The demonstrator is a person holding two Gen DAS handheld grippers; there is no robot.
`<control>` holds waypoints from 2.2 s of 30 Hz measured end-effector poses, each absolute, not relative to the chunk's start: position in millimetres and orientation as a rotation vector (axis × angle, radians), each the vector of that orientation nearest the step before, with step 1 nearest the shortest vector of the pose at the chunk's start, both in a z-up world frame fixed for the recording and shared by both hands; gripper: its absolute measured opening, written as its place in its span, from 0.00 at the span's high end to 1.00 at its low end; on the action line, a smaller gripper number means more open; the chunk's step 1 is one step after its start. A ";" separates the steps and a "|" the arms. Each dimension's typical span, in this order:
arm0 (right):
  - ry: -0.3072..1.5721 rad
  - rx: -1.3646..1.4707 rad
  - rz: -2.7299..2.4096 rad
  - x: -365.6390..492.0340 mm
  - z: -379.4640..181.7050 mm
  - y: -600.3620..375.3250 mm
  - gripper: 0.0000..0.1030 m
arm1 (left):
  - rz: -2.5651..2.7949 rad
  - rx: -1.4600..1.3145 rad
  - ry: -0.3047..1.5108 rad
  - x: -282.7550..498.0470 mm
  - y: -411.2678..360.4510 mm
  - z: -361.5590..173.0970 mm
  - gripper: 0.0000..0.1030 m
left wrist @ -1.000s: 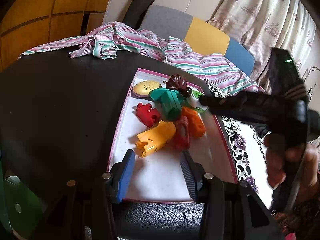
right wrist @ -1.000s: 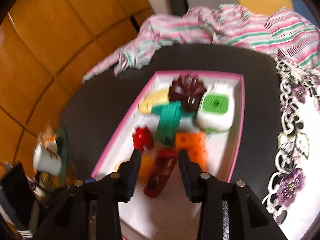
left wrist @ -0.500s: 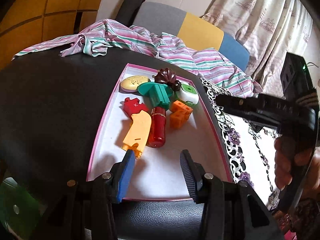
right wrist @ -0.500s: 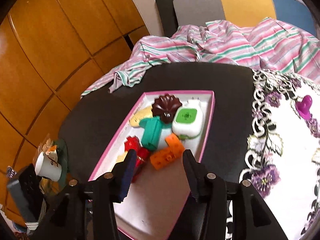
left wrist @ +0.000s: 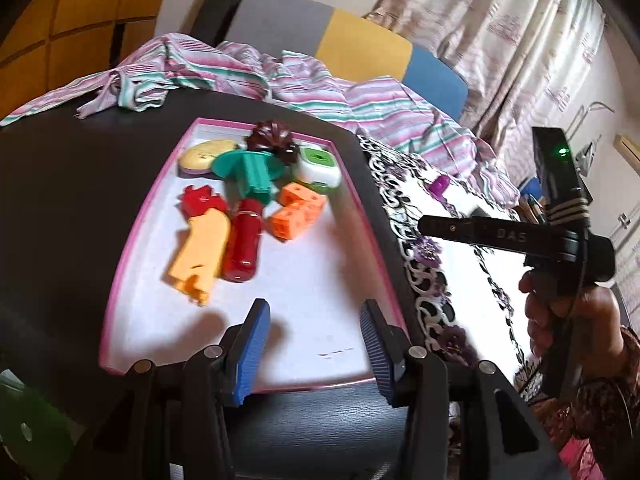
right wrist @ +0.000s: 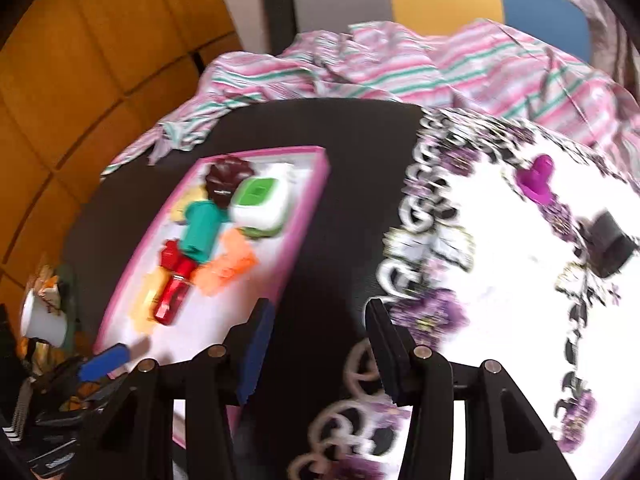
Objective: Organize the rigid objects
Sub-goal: 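Move the right tool to the cloth and grasp the black cylindrical cup, then grasp the magenta suction toy with the left tool while the right tool holds the black cup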
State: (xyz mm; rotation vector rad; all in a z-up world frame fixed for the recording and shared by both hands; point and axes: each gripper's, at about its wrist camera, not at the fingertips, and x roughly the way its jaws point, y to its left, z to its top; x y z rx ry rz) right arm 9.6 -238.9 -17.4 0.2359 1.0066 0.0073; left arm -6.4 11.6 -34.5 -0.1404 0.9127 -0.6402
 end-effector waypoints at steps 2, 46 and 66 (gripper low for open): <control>1.017 0.231 -0.025 6.2 -19.9 -251.3 0.53 | -0.659 -0.132 0.915 -8.3 5.3 -33.3 0.54; 0.984 0.320 -0.407 23.3 -53.5 -528.8 0.40 | -0.887 0.086 0.984 -21.6 -149.2 -24.7 0.54; 1.071 0.668 -0.429 -13.0 -61.5 -554.2 0.44 | -0.899 0.172 1.004 40.4 -285.8 -16.4 0.48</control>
